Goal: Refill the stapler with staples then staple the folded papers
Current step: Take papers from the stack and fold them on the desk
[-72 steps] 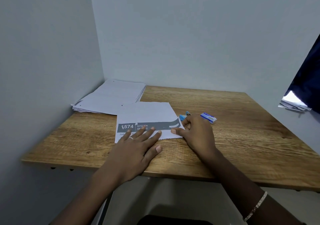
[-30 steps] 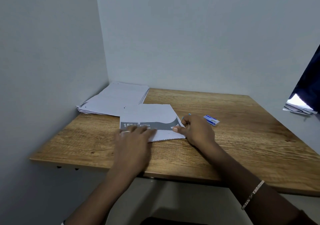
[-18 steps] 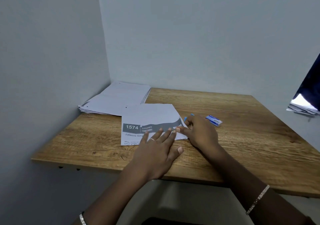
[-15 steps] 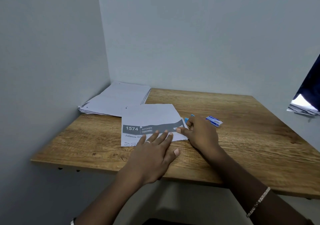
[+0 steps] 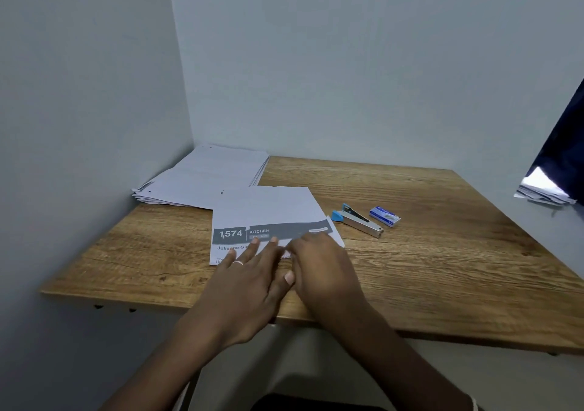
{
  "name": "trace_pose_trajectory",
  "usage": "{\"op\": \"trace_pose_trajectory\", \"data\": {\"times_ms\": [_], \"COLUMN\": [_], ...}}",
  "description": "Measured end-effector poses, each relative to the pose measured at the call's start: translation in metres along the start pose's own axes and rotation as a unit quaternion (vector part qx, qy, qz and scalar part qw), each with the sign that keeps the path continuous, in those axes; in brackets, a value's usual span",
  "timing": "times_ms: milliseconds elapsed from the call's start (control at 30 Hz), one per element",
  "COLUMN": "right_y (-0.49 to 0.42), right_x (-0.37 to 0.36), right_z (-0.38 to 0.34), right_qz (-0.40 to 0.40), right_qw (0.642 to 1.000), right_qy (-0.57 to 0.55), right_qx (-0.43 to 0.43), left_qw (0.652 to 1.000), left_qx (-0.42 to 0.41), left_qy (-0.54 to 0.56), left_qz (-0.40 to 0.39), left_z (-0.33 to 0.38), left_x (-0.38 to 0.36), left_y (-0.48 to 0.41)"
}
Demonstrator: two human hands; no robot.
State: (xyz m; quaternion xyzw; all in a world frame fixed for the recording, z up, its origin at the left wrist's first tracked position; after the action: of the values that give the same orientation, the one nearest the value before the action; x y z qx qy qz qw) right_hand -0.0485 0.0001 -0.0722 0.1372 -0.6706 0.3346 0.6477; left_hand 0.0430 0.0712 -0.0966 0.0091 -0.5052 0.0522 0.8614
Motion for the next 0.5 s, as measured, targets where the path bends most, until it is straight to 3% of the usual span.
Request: {"op": "trace_pose_trajectory", "data": {"times_ms": [233, 500], "right_y": [0.016, 0.029], "right_x": [0.006, 0.004], "right_z": [0.016, 0.051], "right_qz": [-0.041, -0.025], "right_qw": [0.998, 0.997], "right_qy": [-0.017, -0.046], "right_qx": [0.042, -0.05], "left_qw": [0.997, 0.99], "left_qx": [-0.027, 0.003], "left_qy": [0.033, 0.004], "left_qz": [0.068, 0.14], "left_z": [-0.006, -0.025], "left_x": [0.006, 0.029], "left_y": [0.016, 0.048]}}
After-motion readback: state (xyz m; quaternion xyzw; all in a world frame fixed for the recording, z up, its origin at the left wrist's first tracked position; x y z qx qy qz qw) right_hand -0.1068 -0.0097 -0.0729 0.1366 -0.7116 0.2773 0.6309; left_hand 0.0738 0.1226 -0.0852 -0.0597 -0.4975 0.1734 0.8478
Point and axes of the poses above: each hand's wrist, its own y-axis away from the middle knuckle, its own x-axis out of the back of the hand, z = x × y, the point moved 6 cm from there along -y, towards the middle knuckle, and after that the axes turned 14 degrees about y, right-handed, at the moved point
